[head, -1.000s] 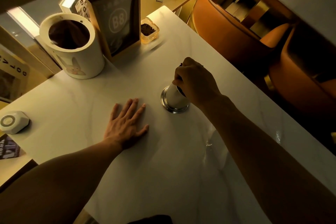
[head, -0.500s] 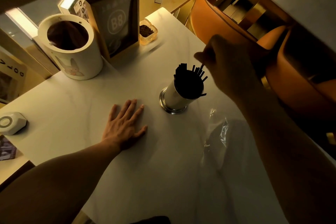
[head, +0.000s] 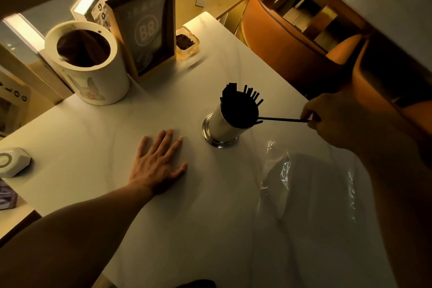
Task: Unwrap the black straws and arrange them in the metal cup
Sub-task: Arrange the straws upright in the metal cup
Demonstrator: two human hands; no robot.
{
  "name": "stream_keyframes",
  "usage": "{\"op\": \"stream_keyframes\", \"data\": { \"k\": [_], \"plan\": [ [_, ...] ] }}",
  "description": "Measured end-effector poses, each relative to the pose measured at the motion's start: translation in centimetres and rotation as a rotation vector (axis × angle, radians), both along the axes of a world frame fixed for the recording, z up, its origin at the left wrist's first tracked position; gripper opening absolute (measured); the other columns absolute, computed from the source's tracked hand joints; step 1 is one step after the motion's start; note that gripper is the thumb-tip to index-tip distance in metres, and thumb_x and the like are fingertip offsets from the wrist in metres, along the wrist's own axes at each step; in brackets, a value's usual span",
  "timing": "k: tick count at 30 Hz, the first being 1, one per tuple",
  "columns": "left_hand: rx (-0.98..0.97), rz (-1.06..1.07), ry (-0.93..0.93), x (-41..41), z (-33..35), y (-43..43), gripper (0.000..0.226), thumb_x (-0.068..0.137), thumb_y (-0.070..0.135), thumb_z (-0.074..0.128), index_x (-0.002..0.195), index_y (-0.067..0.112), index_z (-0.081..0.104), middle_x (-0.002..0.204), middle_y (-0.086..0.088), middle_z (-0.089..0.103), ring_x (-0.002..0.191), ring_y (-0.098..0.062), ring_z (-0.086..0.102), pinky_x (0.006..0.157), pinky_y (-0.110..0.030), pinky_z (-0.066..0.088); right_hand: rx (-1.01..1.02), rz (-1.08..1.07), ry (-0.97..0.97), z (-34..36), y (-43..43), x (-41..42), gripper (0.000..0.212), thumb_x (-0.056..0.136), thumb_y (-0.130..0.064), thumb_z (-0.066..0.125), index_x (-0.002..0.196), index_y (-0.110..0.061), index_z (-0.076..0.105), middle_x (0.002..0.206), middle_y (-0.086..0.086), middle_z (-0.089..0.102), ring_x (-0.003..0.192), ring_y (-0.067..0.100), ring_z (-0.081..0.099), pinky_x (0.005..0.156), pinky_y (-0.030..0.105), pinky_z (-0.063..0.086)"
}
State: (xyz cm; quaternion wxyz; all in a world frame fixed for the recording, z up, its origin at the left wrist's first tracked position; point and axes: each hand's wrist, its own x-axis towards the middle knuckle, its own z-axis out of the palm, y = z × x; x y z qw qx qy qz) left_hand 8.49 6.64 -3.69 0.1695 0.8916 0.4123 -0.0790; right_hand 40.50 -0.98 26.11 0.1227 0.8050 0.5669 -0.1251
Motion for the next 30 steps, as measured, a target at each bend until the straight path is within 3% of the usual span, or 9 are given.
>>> {"op": "stream_keyframes", "data": {
  "k": [5, 11, 15, 19, 22, 25, 30],
  "plan": [
    [0.005, 0.007, -0.022, 0.0, -0.1, -0.1, 0.085, 0.092, 0.081, 0.008, 0.163, 0.038, -0.014, 0.172, 0.001, -0.020, 0.157, -0.019, -0.022, 0.128, -0.053, -0.008, 0.095, -0.056, -0.078, -0.2, 0.0, 0.4, 0.010, 0.083, 0.000, 0.070, 0.091, -0.006, 0.068, 0.097, 0.017, 0.070, 0.094, 0.035, 0.065, 0.081, 0.041, 0.053],
    [-0.004, 0.013, -0.010, 0.0, -0.2, -0.1, 0.084, 0.092, 0.082, 0.005, 0.161, 0.040, -0.019, 0.171, 0.003, -0.023, 0.155, -0.018, -0.027, 0.127, -0.052, -0.012, 0.134, -0.078, -0.037, 0.2, 0.7, 0.8, 0.016, 0.081, 0.000, 0.073, 0.092, -0.005, 0.063, 0.098, 0.016, 0.070, 0.094, 0.035, 0.066, 0.072, 0.031, 0.044],
    [0.000, 0.016, -0.011, 0.0, -0.1, 0.0, 0.085, 0.092, 0.082, 0.005, 0.162, 0.039, -0.017, 0.171, 0.003, -0.022, 0.156, -0.018, -0.026, 0.128, -0.053, -0.009, 0.253, -0.076, 0.101, -1.1, 1.9, 0.0, 0.021, 0.081, -0.007, 0.074, 0.088, -0.014, 0.056, 0.084, 0.003, 0.062, 0.081, 0.021, 0.060, 0.070, 0.029, 0.044],
    [-0.003, 0.008, -0.007, -0.1, -0.2, 0.0, 0.085, 0.092, 0.082, 0.006, 0.161, 0.040, -0.019, 0.171, 0.003, -0.024, 0.156, -0.018, -0.026, 0.128, -0.053, -0.010, 0.325, -0.226, 0.531, -3.0, 3.5, -1.9, 0.016, 0.087, -0.011, 0.068, 0.081, -0.021, 0.057, 0.080, -0.001, 0.070, 0.065, 0.007, 0.070, 0.055, 0.016, 0.051],
    [0.003, 0.006, -0.003, 0.0, -0.4, 0.0, 0.084, 0.092, 0.083, 0.005, 0.160, 0.040, -0.020, 0.171, 0.003, -0.023, 0.156, -0.019, -0.026, 0.128, -0.054, -0.009, 0.380, -0.335, 0.740, -4.7, 4.5, -3.4, 0.010, 0.086, -0.010, 0.067, 0.083, -0.017, 0.061, 0.077, 0.004, 0.074, 0.063, 0.010, 0.073, 0.049, 0.014, 0.051],
    [0.007, 0.009, -0.006, -0.1, -0.5, 0.0, 0.084, 0.092, 0.083, 0.006, 0.161, 0.040, -0.019, 0.171, 0.003, -0.023, 0.156, -0.018, -0.026, 0.128, -0.054, -0.009, 0.395, -0.383, 0.797, -6.0, 5.2, -4.2, 0.008, 0.086, -0.013, 0.069, 0.091, -0.009, 0.065, 0.079, 0.007, 0.075, 0.065, 0.015, 0.074, 0.048, 0.015, 0.050],
    [0.000, 0.007, 0.002, 0.0, -0.4, 0.0, 0.085, 0.092, 0.082, 0.005, 0.161, 0.039, -0.019, 0.171, 0.003, -0.024, 0.156, -0.018, -0.026, 0.128, -0.053, -0.009, 0.497, -0.341, 0.727, -6.4, 6.0, -4.3, 0.007, 0.084, -0.016, 0.069, 0.088, -0.010, 0.067, 0.079, 0.006, 0.074, 0.061, 0.014, 0.073, 0.046, 0.012, 0.045]
  ]
}}
